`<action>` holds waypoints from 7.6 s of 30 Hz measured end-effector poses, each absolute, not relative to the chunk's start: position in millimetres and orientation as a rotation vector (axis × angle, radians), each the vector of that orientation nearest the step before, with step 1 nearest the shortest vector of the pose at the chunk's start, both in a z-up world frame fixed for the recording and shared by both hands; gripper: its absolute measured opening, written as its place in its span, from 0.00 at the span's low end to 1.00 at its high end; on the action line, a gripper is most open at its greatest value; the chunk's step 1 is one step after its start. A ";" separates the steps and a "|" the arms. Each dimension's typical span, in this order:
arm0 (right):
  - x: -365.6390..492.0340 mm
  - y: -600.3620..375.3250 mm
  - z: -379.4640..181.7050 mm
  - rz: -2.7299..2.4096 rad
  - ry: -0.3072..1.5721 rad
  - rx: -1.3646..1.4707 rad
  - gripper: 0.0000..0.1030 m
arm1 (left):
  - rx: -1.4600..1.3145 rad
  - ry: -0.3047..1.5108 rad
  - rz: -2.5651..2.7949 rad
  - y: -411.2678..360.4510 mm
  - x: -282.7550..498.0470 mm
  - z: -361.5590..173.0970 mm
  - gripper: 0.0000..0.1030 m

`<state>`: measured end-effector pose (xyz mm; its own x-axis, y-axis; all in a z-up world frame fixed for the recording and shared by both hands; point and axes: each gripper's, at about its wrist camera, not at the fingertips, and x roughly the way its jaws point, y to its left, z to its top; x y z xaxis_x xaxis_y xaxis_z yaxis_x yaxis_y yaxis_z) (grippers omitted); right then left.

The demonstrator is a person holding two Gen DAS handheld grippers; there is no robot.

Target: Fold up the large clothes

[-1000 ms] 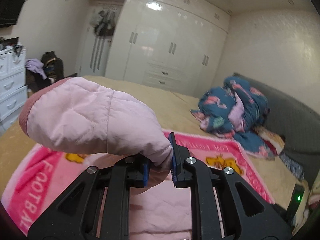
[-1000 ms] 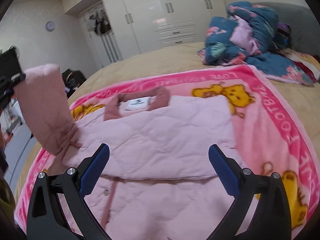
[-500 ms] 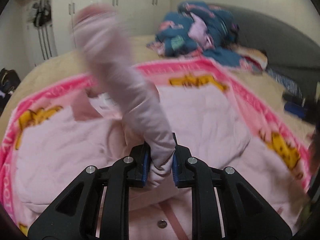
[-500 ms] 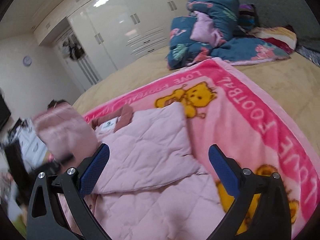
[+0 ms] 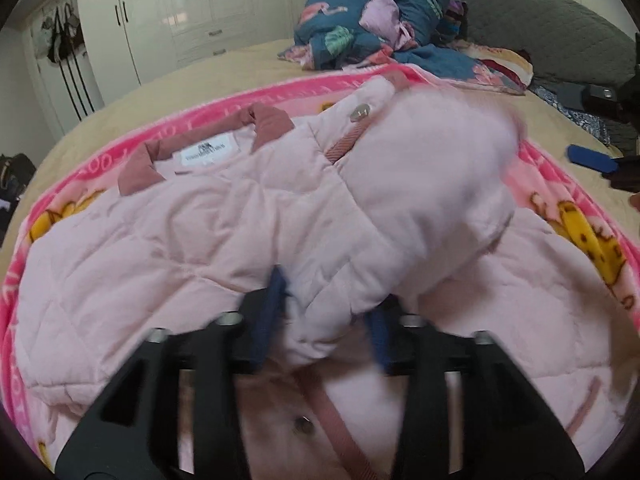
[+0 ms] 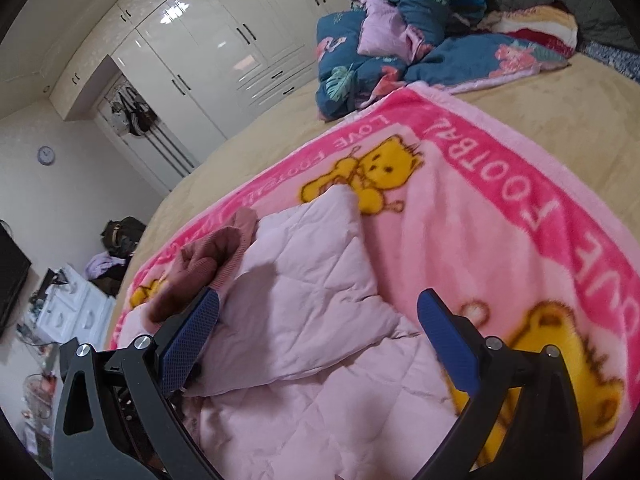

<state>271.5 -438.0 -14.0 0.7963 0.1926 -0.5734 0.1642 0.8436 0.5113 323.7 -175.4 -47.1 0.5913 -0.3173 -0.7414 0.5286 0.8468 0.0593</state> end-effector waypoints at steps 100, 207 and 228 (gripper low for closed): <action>334.1 -229.2 -68.6 0.126 0.917 -0.037 0.96 | -0.086 0.990 -0.222 12.4 364.0 -58.6 0.92; 62.0 -323.3 -13.6 0.090 0.754 0.043 0.96 | 0.022 0.819 -0.152 70.3 105.8 -14.8 0.92; 44.0 -365.1 -43.9 0.027 0.871 0.072 0.96 | -0.044 0.999 -0.087 119.0 77.2 -68.7 0.92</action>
<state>44.0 -365.1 -43.9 0.6439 0.0530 -0.7633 0.0055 0.9973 0.0738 77.2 119.0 -68.7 0.5383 -0.0938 -0.8375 0.0532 0.9956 -0.0772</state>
